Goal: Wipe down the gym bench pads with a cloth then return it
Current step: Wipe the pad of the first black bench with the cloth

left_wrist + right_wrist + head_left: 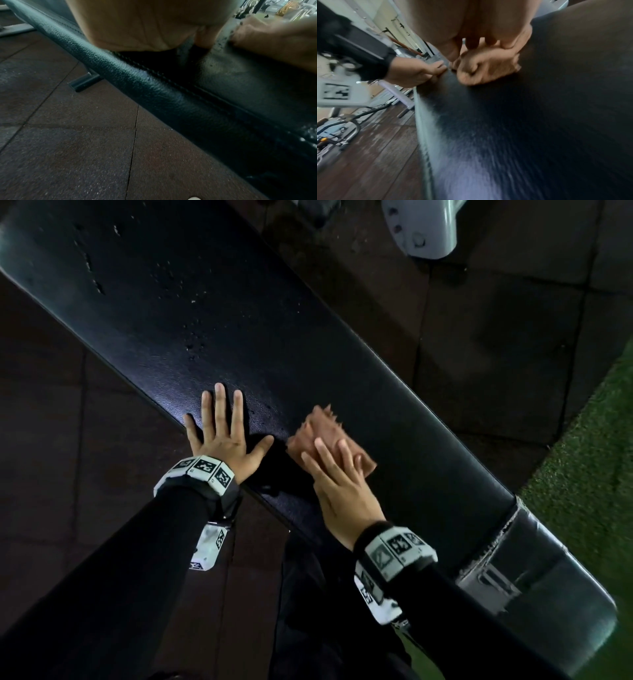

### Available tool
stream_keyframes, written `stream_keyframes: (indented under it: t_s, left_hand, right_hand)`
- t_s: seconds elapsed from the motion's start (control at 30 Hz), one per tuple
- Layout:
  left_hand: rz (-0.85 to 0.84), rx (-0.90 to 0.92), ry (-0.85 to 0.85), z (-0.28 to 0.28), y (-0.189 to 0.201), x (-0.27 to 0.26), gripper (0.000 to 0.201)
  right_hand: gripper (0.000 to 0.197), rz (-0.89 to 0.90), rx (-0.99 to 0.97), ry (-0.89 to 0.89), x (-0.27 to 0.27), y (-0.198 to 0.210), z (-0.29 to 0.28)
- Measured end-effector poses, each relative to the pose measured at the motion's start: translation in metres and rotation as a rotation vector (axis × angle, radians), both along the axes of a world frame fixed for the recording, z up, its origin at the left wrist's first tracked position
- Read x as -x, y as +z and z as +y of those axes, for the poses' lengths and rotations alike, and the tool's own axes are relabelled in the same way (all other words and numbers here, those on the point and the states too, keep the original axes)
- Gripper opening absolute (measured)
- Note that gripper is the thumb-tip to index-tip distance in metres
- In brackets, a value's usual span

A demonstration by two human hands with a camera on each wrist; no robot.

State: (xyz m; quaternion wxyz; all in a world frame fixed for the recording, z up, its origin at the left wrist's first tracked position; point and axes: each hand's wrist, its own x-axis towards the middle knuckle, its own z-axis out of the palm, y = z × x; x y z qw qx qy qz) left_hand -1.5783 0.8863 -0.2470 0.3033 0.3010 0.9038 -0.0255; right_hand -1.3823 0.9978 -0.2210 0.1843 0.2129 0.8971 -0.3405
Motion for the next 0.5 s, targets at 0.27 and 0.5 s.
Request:
stream_keyframes:
  t_s: [0.27, 0.5]
  left_hand:
    - [0.088, -0.217, 0.16, 0.022, 0.029, -0.05, 0.08]
    - [0.073, -0.229, 0.062, 0.084, 0.031, -0.166, 0.082]
  right_hand:
    - [0.062, -0.19, -0.201, -0.373, -0.038, 0.001, 0.079]
    - [0.084, -0.274, -0.125, -0.543, -0.06, -0.015, 0.121]
